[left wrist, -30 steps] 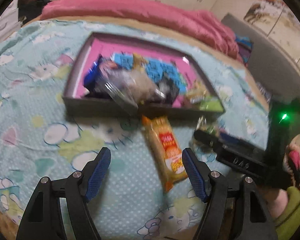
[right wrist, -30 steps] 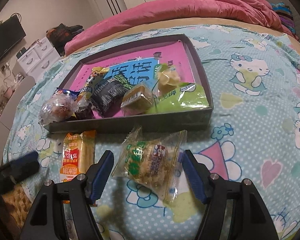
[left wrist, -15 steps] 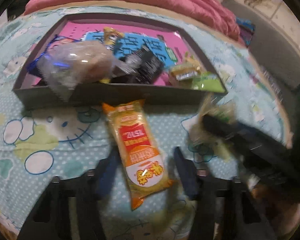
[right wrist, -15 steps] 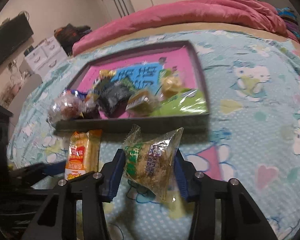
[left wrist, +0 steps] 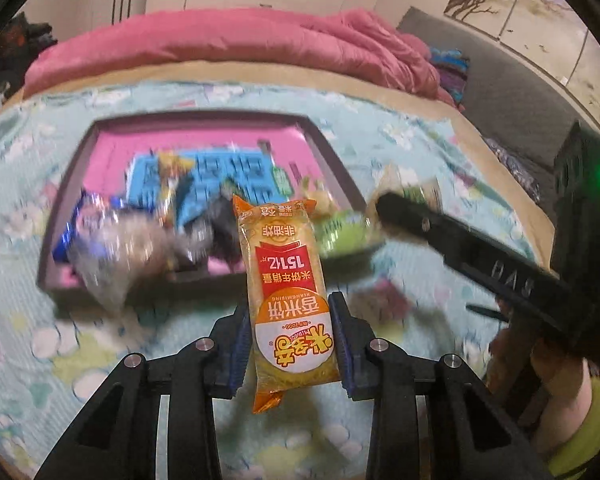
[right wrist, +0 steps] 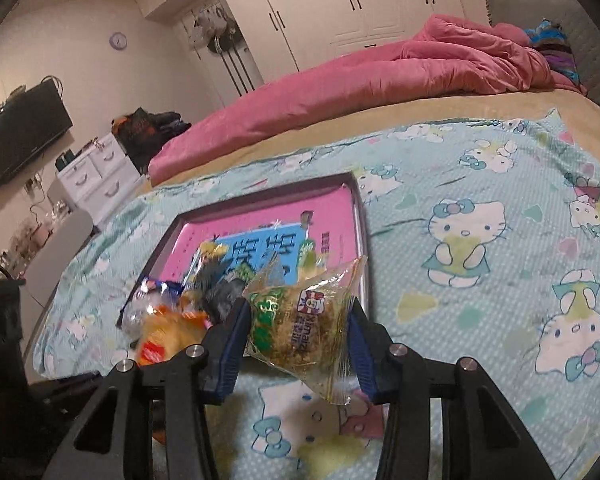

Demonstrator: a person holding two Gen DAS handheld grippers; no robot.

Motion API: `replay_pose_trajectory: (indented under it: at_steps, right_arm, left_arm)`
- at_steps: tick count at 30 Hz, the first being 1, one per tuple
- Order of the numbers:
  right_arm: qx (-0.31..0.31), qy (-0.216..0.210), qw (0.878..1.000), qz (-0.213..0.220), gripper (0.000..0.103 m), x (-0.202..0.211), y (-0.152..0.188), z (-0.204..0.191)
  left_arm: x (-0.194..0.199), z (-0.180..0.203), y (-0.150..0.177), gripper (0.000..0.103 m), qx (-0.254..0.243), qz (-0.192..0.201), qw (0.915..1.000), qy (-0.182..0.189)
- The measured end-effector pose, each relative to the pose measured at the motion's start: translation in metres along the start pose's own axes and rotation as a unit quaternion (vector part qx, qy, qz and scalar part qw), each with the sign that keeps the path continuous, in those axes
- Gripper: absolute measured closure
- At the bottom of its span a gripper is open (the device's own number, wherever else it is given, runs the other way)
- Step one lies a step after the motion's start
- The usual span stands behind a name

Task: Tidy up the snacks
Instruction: 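Grasp the orange-yellow bar pack with the left gripper while the right grasps the green-label clear pack, then carry both snacks into the tray and open both grippers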

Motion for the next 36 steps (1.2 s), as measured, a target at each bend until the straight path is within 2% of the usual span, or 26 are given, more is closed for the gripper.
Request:
replay_pose_trajectory:
  at_steps: [5, 13, 20, 29, 36]
  right_arm:
    - [-0.004, -0.008, 1.0, -0.003, 0.056, -0.01, -0.011, 0.005]
    - [0.006, -0.014, 1.0, -0.012, 0.056, -0.026, -0.013, 0.011]
    - [0.009, -0.016, 0.999, -0.026, 0.056, -0.039, -0.011, 0.016]
    - [0.05, -0.012, 0.998, -0.043, 0.055, -0.058, 0.001, 0.006]
    - [0.061, -0.005, 0.997, -0.049, 0.051, -0.063, 0.007, 0.007]
  left_arm:
    - [-0.016, -0.013, -0.024, 0.066, 0.014, -0.003, 0.9997, -0.021]
    - [-0.04, -0.024, -0.046, 0.066, 0.02, -0.013, 0.9988, -0.042]
    - [-0.056, -0.026, -0.045, 0.066, 0.014, -0.027, 0.9982, -0.052]
    - [-0.065, -0.033, -0.04, 0.066, 0.02, -0.037, 0.9972, -0.062]
    - [-0.067, -0.035, -0.041, 0.066, 0.024, -0.035, 0.9973, -0.06]
Point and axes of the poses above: each gripper's, at about its wrist camera, not at the fingertips, and x roughly against the way its jaws point, z to its right, y to its underside, the point moved 7 cm from there along -x, roughly the way its jaws point, and after that the axes turned 12 degrees about -x, right-handed, at the moved point
